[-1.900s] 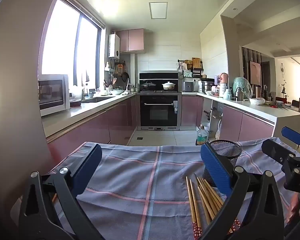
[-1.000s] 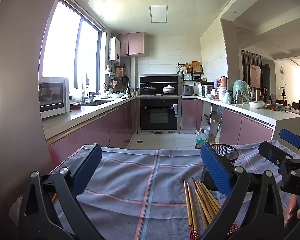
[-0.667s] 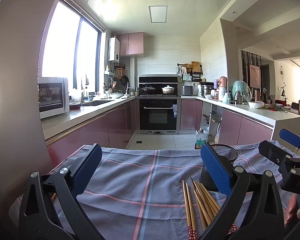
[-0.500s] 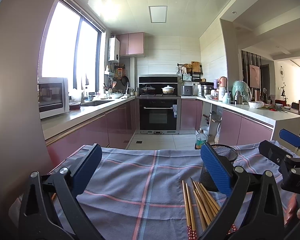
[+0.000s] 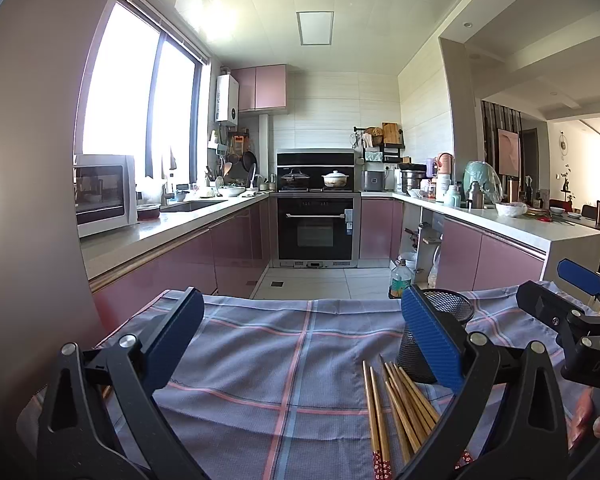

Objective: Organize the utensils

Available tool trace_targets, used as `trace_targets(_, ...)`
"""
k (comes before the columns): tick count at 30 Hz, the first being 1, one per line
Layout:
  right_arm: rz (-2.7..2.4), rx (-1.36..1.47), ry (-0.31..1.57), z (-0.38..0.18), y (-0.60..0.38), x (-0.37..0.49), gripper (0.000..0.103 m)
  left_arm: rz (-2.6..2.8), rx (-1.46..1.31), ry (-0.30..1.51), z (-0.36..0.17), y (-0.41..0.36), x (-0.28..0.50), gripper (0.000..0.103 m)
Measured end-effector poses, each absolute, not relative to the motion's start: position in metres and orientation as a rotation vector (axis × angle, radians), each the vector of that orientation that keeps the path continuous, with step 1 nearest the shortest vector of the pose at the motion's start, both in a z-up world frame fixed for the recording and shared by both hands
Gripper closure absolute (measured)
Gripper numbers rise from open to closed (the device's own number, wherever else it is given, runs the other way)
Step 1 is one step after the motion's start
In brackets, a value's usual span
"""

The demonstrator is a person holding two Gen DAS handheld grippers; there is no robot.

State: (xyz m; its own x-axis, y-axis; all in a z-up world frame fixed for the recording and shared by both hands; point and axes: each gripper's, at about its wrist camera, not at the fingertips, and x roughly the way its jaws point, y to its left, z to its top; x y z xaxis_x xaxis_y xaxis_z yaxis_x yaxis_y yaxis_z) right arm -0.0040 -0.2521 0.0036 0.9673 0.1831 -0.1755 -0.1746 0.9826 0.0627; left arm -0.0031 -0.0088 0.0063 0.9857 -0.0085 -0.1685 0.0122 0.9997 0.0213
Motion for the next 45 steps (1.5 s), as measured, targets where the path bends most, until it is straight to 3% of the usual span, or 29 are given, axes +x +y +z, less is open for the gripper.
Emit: trace_targets(45, 0.194, 0.051, 0.191, 0.0031, -0.2527, -0.0005, 0.007, -0.014, 0.024, 0.178, 0.0035, -0.0121, 0.0012, 0.006)
